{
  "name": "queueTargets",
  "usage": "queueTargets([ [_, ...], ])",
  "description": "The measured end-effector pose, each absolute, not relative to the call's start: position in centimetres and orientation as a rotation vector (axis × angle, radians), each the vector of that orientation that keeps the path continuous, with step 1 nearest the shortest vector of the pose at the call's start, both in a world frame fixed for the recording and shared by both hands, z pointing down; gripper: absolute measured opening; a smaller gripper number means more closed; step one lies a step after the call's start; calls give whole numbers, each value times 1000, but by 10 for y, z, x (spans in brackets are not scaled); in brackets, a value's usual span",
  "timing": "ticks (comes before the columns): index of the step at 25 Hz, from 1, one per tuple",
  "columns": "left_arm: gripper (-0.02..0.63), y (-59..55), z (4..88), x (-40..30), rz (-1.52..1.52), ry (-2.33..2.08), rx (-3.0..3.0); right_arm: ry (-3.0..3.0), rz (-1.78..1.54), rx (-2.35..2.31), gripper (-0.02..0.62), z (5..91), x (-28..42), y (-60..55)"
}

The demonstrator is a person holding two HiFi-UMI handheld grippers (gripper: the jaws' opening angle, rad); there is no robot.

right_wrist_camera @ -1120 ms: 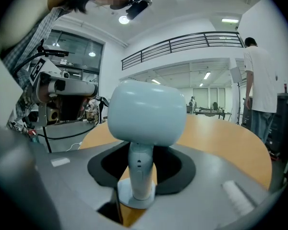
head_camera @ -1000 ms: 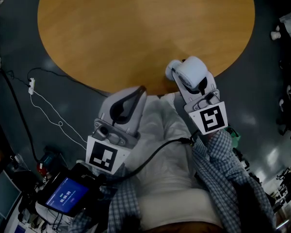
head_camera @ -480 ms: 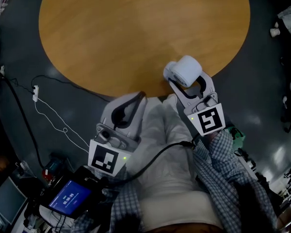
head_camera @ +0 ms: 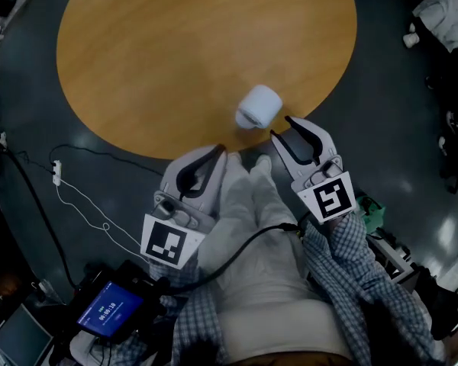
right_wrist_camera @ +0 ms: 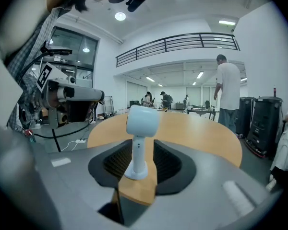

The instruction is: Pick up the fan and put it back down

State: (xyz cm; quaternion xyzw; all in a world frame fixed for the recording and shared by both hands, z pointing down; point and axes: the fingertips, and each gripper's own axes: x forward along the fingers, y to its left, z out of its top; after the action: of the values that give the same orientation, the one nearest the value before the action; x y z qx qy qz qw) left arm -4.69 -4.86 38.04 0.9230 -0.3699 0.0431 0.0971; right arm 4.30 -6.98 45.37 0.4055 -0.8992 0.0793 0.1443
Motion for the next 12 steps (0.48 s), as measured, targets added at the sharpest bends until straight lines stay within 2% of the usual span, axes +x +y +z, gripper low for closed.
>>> queueTargets([
  [3,-2,-53,379,-45,100,-1100,2728,-2586,215,1215,93,444,52,-73],
  [12,-2,-62,349,-45,11,-1120,2751,-2625,190,1297,21,401,60,-81],
])
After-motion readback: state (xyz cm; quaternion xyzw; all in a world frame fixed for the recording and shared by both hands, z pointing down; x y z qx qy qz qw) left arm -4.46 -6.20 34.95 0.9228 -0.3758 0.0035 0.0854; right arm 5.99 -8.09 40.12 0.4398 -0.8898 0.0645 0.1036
